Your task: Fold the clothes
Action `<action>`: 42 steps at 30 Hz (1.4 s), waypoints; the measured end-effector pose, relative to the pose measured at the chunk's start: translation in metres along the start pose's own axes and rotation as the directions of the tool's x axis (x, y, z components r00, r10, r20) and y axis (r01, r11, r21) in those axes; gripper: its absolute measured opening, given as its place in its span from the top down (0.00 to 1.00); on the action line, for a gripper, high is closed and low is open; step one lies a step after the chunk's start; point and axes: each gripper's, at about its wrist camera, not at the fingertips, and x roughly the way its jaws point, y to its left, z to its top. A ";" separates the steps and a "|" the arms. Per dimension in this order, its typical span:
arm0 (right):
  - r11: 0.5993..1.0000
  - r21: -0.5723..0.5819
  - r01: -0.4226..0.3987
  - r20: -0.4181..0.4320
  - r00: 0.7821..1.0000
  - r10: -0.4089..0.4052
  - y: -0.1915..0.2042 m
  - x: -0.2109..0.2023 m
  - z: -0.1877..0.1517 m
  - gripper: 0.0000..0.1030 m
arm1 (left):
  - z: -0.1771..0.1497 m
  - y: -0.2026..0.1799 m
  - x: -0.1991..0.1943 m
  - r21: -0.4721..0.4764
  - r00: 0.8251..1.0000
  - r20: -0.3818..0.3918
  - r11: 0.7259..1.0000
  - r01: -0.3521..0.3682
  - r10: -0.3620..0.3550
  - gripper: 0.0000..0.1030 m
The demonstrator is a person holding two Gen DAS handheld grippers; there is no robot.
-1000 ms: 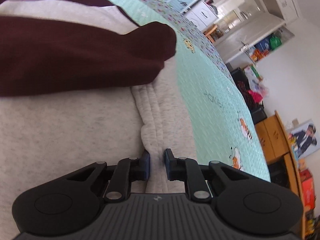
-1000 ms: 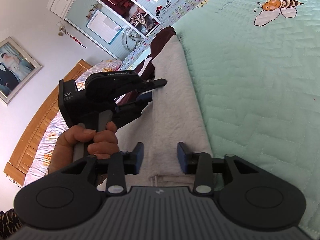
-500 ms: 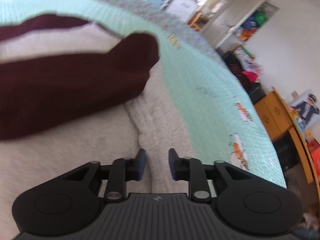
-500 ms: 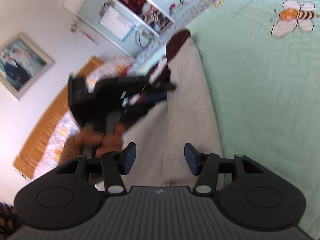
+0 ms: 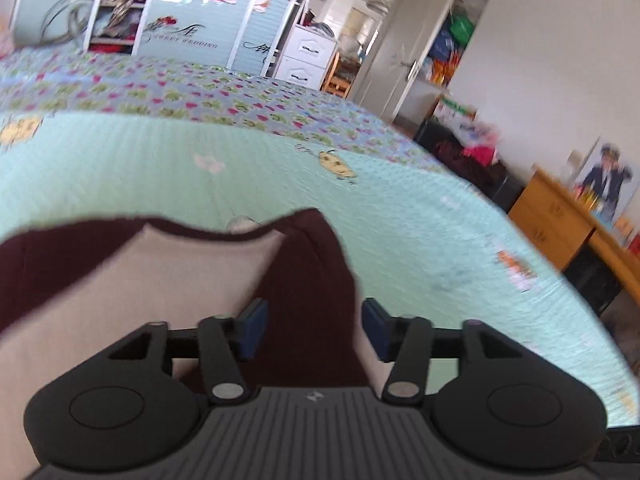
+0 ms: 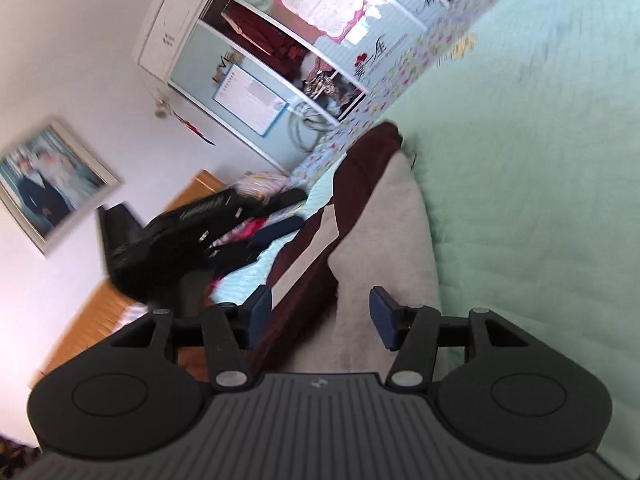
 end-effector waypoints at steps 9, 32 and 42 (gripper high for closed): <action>0.997 0.071 -0.013 -0.018 1.000 0.015 -0.009 -0.003 -0.001 0.47 | 0.047 0.009 0.044 0.052 0.994 -0.099 0.997 0.060 -0.055 0.42; 0.987 0.155 -0.047 -0.004 0.999 0.048 -0.020 -0.009 -0.007 0.57 | 0.085 0.026 0.123 -0.079 0.808 -0.479 0.933 0.350 -0.344 0.52; 0.986 -0.006 0.164 -0.063 0.984 -0.164 0.021 -0.009 0.014 0.52 | 0.107 -0.015 0.152 0.035 0.813 -0.490 0.924 0.380 -0.315 0.90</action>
